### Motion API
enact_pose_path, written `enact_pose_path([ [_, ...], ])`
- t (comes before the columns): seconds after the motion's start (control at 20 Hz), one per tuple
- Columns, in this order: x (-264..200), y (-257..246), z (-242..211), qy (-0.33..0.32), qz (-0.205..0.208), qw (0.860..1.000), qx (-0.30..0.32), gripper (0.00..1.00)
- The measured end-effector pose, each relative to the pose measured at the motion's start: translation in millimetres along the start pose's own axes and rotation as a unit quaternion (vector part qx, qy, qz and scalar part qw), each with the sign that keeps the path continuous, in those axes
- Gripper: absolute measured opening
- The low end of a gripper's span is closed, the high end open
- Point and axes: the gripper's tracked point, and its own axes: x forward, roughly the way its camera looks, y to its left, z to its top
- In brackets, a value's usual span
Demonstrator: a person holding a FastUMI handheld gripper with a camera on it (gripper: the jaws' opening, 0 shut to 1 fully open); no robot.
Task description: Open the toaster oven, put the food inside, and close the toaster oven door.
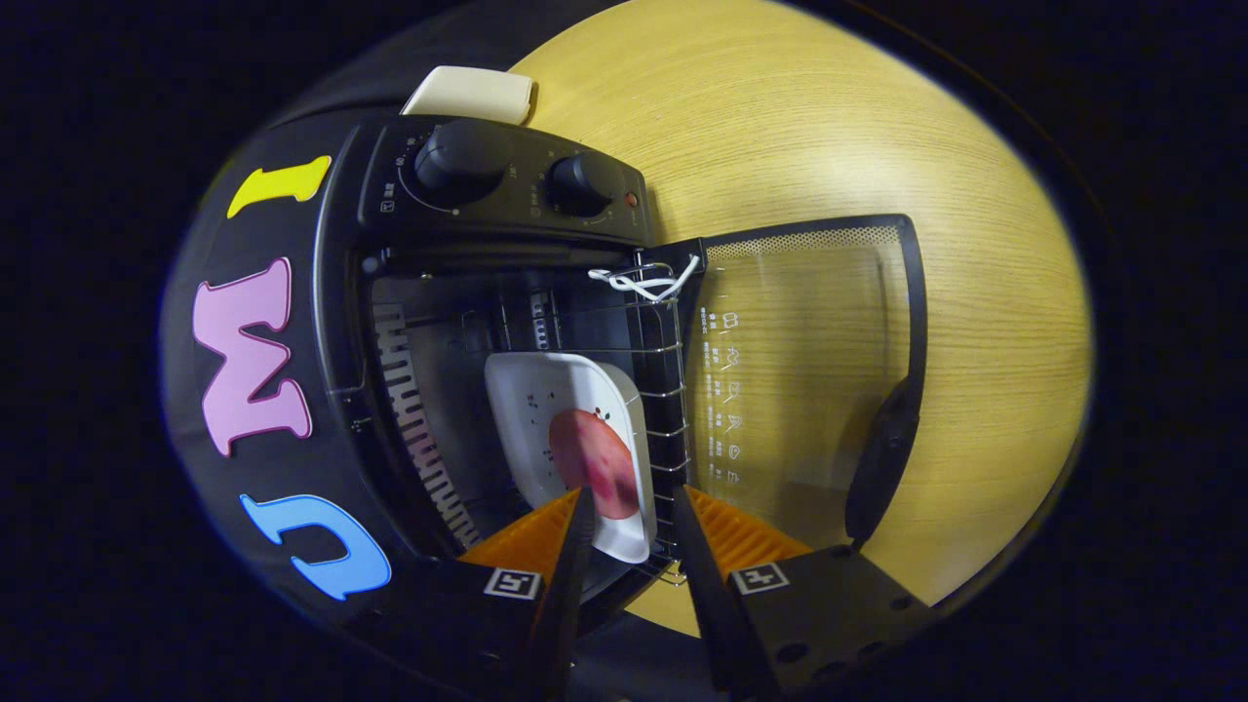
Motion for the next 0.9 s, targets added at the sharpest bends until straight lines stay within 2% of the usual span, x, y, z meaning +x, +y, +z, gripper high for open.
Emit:
enact_pose_path([
  [0.05,-6,2,-1,0.008,0.001,1.0,-0.002,0.63],
  [0.1,-9,1,-2,0.019,-0.003,1.0,-0.004,0.88],
  [0.15,-19,2,0,0.026,-0.005,1.0,-0.01,1.0],
  [0.35,-49,-3,0,0.056,-0.018,0.992,-0.108,0.99],
  [0.5,-69,-14,1,0.099,-0.031,0.973,-0.204,0.99],
  [0.65,-87,-30,16,0.109,-0.052,0.951,-0.285,0.99],
  [0.75,-97,-49,21,0.127,-0.07,0.924,-0.353,0.99],
  [0.9,-105,-77,27,0.128,-0.081,0.873,-0.463,0.99],
])
